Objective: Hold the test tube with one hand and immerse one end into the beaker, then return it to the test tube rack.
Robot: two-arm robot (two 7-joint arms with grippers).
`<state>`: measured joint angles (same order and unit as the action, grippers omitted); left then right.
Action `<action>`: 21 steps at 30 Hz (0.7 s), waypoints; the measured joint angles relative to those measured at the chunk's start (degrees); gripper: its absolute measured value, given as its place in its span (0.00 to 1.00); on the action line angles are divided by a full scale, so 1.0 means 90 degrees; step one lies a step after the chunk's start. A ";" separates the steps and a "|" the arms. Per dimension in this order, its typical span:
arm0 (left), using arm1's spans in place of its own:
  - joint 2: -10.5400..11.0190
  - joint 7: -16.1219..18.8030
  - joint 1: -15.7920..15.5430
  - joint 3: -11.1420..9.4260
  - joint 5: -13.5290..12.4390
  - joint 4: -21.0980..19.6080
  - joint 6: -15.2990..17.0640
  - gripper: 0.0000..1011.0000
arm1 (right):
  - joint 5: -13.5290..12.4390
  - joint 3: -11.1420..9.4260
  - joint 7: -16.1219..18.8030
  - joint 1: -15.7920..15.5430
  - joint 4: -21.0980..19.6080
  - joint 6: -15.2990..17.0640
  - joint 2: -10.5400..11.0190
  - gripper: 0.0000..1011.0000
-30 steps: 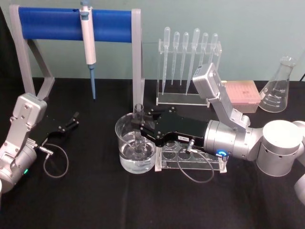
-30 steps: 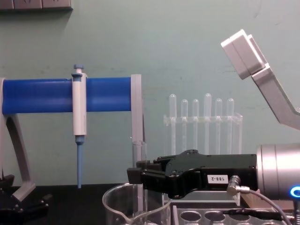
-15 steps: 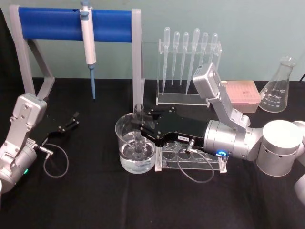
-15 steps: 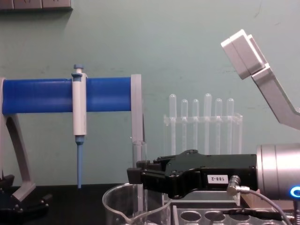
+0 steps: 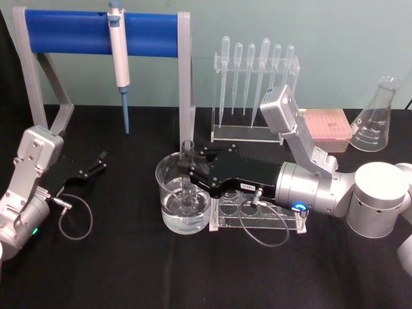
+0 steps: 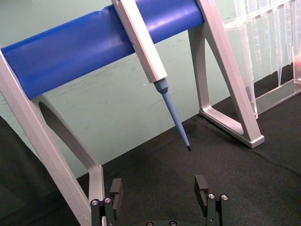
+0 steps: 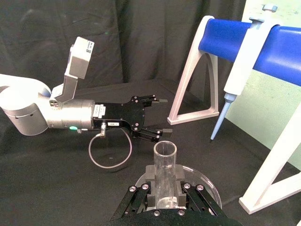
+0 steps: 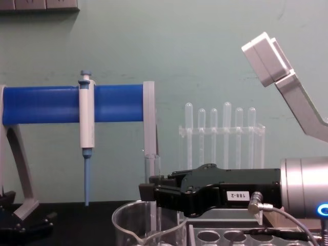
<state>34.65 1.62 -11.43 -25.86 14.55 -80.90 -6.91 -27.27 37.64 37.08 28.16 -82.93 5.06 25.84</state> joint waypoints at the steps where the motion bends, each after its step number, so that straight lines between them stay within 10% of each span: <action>1: 0.0000 0.0000 0.0000 0.0000 0.0000 0.0000 0.0000 0.99 | 0.0000 0.0000 0.0000 0.0000 0.0000 0.0000 0.0000 0.24; 21: 0.0000 0.0000 0.0000 0.0000 0.0000 0.0000 0.0000 0.99 | 0.0000 0.0000 0.0000 0.0000 0.0000 0.0000 0.0000 0.24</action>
<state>34.65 1.62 -11.43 -25.86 14.55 -80.90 -6.91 -27.27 37.64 37.08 28.17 -82.93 5.06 25.84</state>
